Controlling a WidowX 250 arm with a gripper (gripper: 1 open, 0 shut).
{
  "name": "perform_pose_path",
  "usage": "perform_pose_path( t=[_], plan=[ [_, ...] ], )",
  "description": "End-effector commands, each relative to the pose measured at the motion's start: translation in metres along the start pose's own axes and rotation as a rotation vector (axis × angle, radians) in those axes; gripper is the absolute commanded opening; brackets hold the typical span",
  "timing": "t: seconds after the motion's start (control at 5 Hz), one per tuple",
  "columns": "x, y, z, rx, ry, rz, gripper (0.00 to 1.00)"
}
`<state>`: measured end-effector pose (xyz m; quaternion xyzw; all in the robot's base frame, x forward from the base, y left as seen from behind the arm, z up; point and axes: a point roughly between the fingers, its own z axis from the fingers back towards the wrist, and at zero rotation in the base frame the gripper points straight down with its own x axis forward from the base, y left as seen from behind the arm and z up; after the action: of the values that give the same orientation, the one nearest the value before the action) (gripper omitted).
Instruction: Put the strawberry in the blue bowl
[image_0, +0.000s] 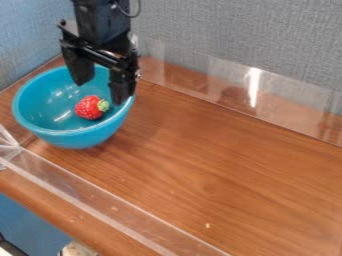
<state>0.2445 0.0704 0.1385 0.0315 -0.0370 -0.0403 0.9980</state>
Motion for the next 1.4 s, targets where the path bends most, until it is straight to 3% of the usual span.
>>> perform_pose_path(
  t=[0.0, 0.4, 1.0, 1.2],
  plan=[
    [0.001, -0.001, 0.014, 0.025, -0.050, -0.015, 1.00],
    [0.007, 0.011, 0.000, 0.023, -0.059, -0.125, 1.00],
    [0.013, 0.043, 0.014, 0.050, -0.036, 0.162, 1.00],
    [0.004, 0.038, 0.011, 0.056, -0.035, 0.192, 1.00]
  ],
)
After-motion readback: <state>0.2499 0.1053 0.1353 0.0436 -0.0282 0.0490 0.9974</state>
